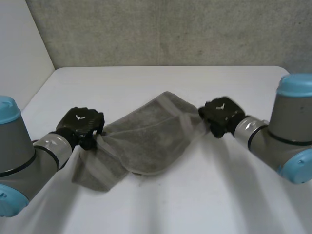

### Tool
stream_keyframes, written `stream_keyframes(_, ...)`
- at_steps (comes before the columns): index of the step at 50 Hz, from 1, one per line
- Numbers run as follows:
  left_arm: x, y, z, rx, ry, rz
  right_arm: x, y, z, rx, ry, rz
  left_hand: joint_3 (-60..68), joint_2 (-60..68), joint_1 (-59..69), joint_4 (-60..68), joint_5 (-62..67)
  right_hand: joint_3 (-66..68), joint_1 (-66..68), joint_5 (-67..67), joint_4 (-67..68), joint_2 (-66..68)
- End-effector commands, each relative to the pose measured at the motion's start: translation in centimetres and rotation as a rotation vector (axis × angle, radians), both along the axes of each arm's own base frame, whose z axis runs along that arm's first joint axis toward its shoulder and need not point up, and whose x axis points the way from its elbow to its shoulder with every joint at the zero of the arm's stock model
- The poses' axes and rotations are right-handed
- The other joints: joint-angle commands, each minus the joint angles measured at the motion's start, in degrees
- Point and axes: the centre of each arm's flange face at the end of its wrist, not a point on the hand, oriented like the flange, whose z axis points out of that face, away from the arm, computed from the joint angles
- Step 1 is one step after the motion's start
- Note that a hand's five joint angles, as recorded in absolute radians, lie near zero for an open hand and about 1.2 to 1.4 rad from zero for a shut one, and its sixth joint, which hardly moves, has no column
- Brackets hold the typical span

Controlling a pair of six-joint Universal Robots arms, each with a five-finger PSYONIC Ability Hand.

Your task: Fold the towel.

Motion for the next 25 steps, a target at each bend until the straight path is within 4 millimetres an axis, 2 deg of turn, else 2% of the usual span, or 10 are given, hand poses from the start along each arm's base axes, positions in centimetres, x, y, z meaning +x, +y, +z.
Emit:
stream_keyframes(1, -0.1, 1.0, 3.8, -0.073, 0.103, -0.005, -4.0, -1.6, 5.8, -0.080, -0.066, -0.137, 8.8, 8.8, 8.6, 8.8, 8.6, 3.7, 3.8, 3.2, 3.3, 5.3)
stream_keyframes(5, -0.4, 2.2, 5.6, -0.093, 0.176, -0.054, -6.8, -2.5, 7.9, -0.065, -0.061, -0.221, 8.4, 8.5, 8.2, 8.4, 8.3, 3.7, 3.8, 3.2, 3.3, 5.3)
stream_keyframes(8, -0.3, 2.7, 5.7, -0.085, 0.196, -0.067, -7.6, -2.9, 8.4, -0.065, -0.057, -0.245, 7.3, 7.3, 7.1, 7.3, 7.1, 3.7, 3.8, 3.2, 3.3, 5.3)
stream_keyframes(10, -0.1, 3.2, 5.8, -0.074, 0.218, -0.084, -8.8, -3.5, 9.0, -0.072, -0.052, -0.281, 0.2, 0.3, 0.0, 0.2, 0.1, 3.7, 3.8, 3.2, 3.3, 5.3)
stream_keyframes(15, 0.2, 3.5, 4.7, -0.041, 0.213, -0.088, -9.4, -3.8, 8.9, -0.062, -0.050, -0.295, 0.9, 0.9, 0.7, 0.9, 0.7, 3.7, 3.8, 3.2, 3.3, 5.3)
stream_keyframes(17, 0.2, 3.5, 4.5, -0.030, 0.211, -0.093, -9.2, -3.7, 8.6, -0.053, -0.047, -0.292, 5.2, 5.3, 5.1, 5.3, 5.1, 3.7, 3.8, 3.2, 3.3, 5.3)
stream_keyframes(19, 0.1, 3.5, 3.8, -0.005, 0.209, -0.109, -9.0, -3.6, 8.1, -0.041, -0.036, -0.283, 18.8, 18.8, 18.6, 18.8, 18.6, 3.7, 3.8, 3.2, 3.3, 5.3)
stream_keyframes(25, 0.3, 2.5, 2.9, 0.024, 0.203, -0.097, -9.1, -4.0, 7.7, -0.047, -0.013, -0.283, 18.8, 18.9, 18.7, 18.9, 18.7, 3.7, 3.8, 3.2, 3.3, 5.3)
